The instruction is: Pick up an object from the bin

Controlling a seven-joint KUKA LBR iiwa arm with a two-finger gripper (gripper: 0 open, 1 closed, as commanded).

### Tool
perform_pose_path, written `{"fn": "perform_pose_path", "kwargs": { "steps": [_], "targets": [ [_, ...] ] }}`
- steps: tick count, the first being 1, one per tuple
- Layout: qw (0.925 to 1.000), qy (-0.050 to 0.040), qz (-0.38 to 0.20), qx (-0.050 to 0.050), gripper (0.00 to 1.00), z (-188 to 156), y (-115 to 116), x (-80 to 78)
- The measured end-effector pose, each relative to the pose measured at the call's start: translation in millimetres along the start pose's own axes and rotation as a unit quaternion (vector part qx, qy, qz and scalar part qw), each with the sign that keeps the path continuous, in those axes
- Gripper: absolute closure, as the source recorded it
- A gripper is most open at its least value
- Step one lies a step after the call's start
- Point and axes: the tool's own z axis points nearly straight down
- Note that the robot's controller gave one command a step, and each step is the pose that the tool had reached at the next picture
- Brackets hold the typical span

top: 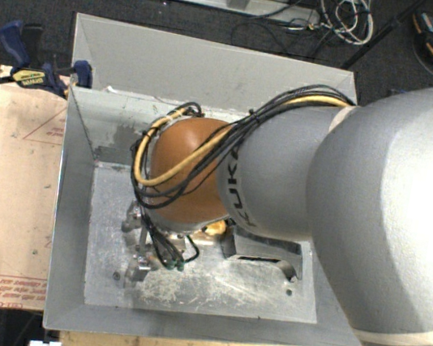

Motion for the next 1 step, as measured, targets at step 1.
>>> {"fn": "perform_pose_path", "kwargs": {
  "steps": [1],
  "targets": [
    [0.9999, -0.0002, -0.013, -0.001, 0.00, -5.9, -33.3, 17.7]
  ]
}}
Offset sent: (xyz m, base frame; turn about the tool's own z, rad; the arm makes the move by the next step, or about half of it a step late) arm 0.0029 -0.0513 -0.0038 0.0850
